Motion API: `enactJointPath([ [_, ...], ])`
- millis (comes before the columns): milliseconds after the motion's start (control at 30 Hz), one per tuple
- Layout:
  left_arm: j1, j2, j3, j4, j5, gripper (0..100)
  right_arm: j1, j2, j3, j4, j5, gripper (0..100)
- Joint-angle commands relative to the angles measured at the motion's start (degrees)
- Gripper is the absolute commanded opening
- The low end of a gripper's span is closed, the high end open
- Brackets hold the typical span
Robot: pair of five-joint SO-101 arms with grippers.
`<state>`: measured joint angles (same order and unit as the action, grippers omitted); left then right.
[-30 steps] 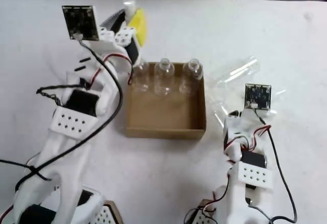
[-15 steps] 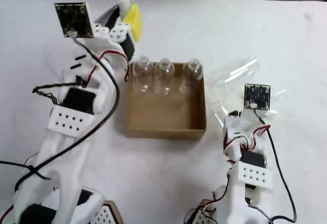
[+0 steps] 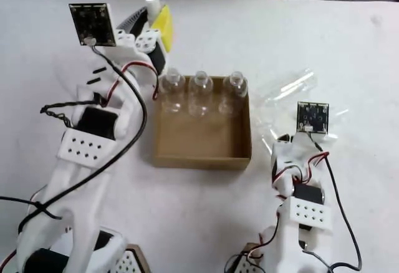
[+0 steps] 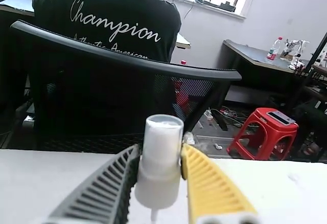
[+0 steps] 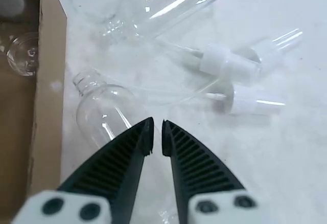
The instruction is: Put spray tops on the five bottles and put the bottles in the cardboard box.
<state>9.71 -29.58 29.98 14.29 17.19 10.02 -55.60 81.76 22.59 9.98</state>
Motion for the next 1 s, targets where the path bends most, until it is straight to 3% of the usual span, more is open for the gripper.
enactJointPath([
  [0, 0.8, 0.0, -3.3, 0.3, 0.7, 4, -0.6, 0.1, -1.2, -1.1, 0.4, 1.7],
  [567, 0.9, 2.1, -0.8, -0.3, 0.6, 4, -0.7, 0.2, -1.2, -1.1, 0.5, 1.9],
  [733, 0.3, 7.5, -0.4, -5.4, 0.6, 4, -0.7, 0.3, -1.2, -1.1, 0.5, 1.9],
  [967, 0.9, 8.7, -0.2, -5.5, 0.7, 4, -0.7, 0.3, -1.2, -1.1, 0.5, 2.0],
])
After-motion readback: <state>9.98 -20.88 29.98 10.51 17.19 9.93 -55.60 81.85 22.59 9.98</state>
